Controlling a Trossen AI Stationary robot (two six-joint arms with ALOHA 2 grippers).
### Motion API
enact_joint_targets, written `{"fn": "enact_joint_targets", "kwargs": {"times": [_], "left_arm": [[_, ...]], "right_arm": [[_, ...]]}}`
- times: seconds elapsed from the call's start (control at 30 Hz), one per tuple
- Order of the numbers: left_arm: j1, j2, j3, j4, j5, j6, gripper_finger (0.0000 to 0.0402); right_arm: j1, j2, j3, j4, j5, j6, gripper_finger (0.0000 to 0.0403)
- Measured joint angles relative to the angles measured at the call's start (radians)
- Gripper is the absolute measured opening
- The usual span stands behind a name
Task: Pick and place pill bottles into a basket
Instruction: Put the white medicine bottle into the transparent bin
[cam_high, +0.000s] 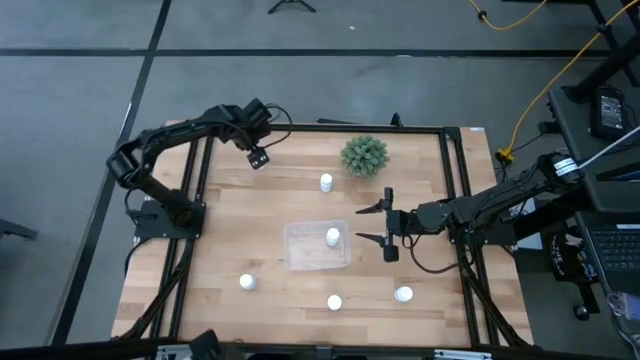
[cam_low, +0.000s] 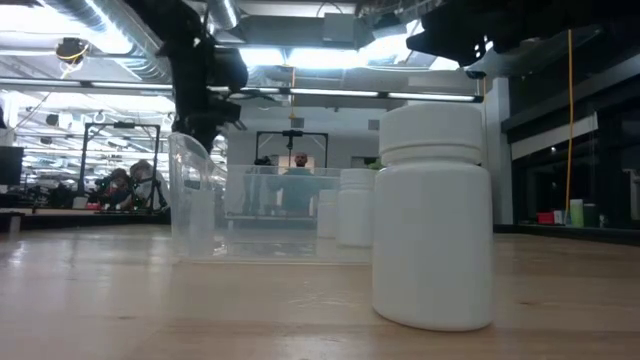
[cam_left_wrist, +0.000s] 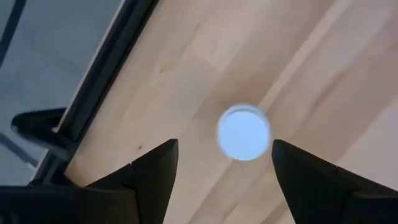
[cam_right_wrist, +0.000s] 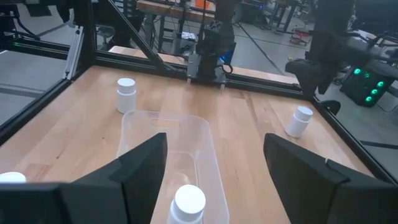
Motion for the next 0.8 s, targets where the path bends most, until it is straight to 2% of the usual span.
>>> {"fn": "enact_joint_targets", "kwargs": {"times": [0.13, 0.37, 0.8], "left_arm": [[0.015, 0.005, 0.000, -0.010, 0.015, -0.001, 0.0254], [0.021, 0.005, 0.000, -0.029, 0.162, -0.044, 0.0258], [0.067, 0.005, 0.000, -0.046, 0.157, -0.138, 0.0310]], "right_arm": [[0.000, 0.000, 0.000, -0.003, 0.000, -0.001, 0.0271], [0.000, 0.000, 0.000, -0.002, 0.000, -0.004, 0.0271], [0.000, 0.000, 0.000, -0.002, 0.000, -0.008, 0.0271]]}}
